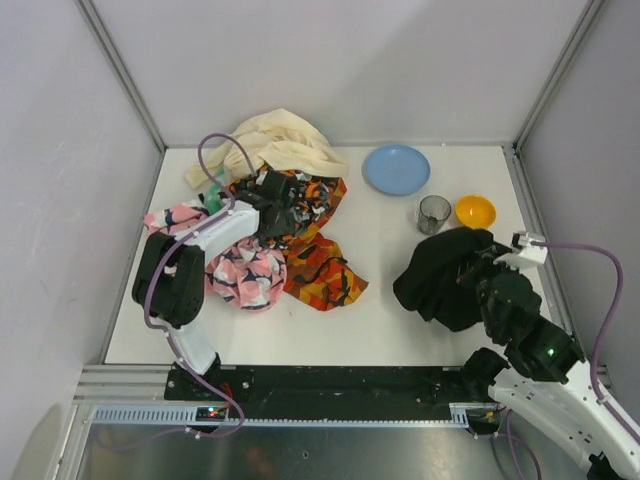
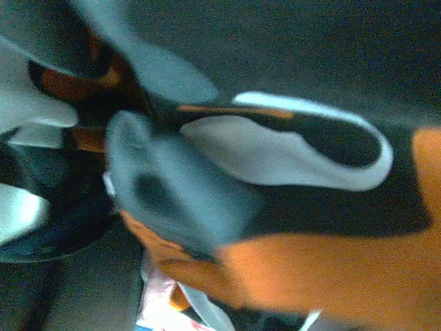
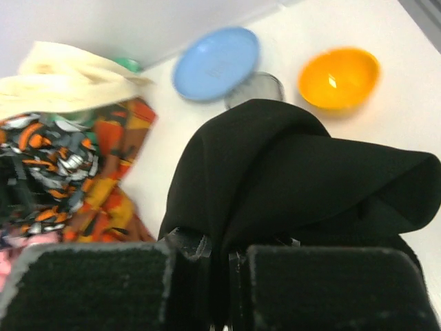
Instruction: Pick out a specific cloth from the pile
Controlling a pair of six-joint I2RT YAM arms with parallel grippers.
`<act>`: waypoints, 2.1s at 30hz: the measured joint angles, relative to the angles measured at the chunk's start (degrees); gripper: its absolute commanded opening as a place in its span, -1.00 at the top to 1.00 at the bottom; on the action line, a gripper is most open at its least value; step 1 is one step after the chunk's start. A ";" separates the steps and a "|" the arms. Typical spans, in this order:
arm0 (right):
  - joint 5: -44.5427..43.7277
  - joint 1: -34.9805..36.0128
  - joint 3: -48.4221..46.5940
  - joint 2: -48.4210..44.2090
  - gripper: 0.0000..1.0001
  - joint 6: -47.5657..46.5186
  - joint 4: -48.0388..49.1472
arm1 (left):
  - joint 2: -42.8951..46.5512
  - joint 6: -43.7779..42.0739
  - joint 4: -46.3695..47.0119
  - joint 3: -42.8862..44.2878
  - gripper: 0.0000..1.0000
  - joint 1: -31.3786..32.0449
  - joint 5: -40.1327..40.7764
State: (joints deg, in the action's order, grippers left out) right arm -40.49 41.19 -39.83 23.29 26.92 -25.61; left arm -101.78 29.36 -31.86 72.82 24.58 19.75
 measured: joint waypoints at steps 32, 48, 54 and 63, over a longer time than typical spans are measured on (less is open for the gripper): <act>3.45 -14.32 4.61 5.84 -0.99 17.73 -17.07 | 47.17 1.75 -0.44 -18.69 -0.99 15.21 -5.07; 10.19 -14.49 -1.73 -2.38 -0.99 -3.28 5.73 | 59.28 2.75 -0.35 -21.11 -0.99 15.23 5.73; 11.96 -14.49 -1.88 0.59 -0.99 -5.20 8.59 | 59.91 2.75 -0.39 -21.49 -0.99 15.23 7.85; 11.72 -14.53 -1.88 1.55 -0.99 -6.43 10.03 | 60.15 2.78 -0.39 -21.51 -0.99 15.23 9.27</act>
